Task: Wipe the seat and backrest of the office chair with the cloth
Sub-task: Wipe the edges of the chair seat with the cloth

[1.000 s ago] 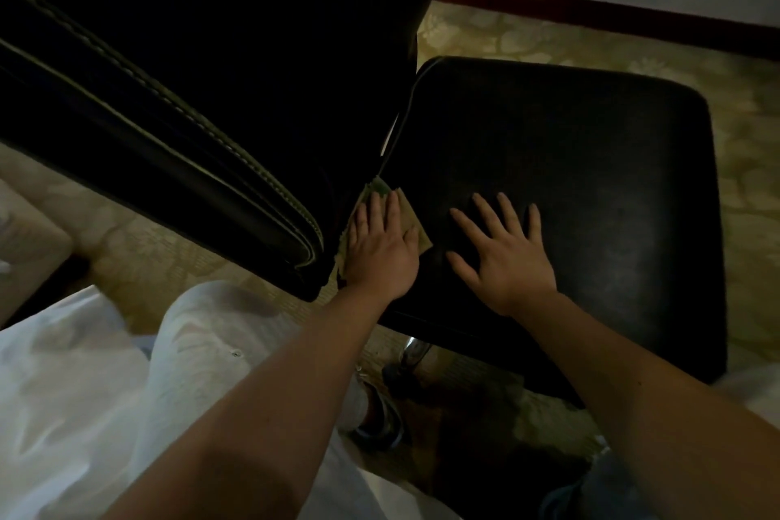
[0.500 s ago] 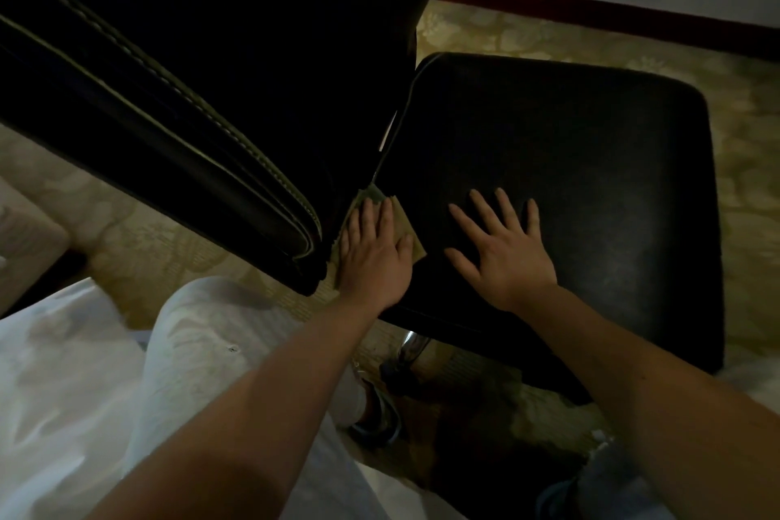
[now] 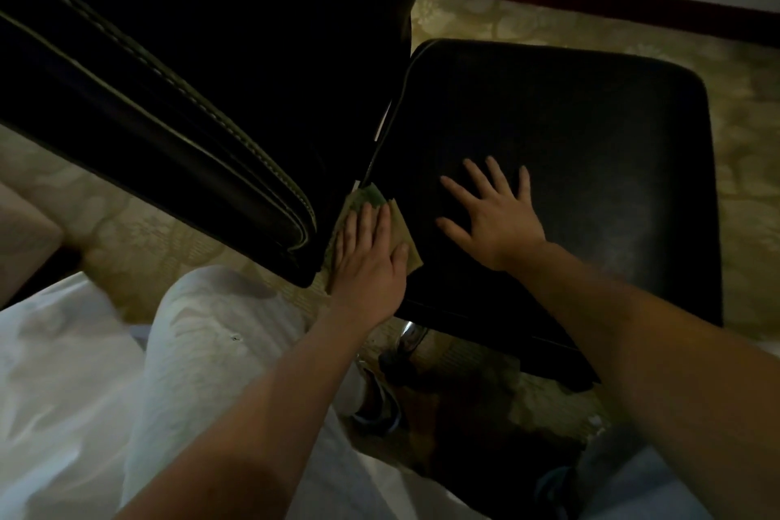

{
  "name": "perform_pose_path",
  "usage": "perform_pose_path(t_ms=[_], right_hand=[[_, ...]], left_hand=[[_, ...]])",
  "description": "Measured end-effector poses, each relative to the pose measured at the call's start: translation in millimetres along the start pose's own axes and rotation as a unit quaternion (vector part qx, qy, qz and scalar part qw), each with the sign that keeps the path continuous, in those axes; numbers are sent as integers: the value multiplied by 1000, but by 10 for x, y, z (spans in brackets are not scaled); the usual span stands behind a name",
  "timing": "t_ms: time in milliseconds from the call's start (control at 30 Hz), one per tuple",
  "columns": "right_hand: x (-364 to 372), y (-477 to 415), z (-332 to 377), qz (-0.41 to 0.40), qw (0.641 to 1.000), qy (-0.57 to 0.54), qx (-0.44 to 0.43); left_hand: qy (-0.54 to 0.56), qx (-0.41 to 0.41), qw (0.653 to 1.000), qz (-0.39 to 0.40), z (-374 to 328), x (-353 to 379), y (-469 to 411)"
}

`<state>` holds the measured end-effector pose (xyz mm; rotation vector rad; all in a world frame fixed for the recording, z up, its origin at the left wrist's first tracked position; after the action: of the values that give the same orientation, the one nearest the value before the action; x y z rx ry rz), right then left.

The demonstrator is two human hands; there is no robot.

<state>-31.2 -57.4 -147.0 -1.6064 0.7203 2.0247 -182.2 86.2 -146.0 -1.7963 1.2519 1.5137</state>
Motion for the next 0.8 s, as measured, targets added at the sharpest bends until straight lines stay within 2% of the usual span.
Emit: perform_pose_path(t_ms=[500,667,800], right_hand=[[72,1,25,-45,999,-8,21],[73,5,11,-44,999,-14,23],[70,19,3,-52,998,-15,15]], left_hand=[[-16,-14,1000,15,-126,-95,-528],[-27,17,999,-8,-10,-50,-219],[-24,0,1000,2,-17,-8,-57]])
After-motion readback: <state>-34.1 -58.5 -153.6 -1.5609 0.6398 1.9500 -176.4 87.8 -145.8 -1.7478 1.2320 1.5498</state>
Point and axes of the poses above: each hand's wrist, its own y-axis away from the middle knuckle, its own x-axis out of the palm, z = x × y, the point moved 3 cm from there along -y, towards the middle knuckle, and after that the axes turned 2 degrees about -x, right-handed, at the moved point
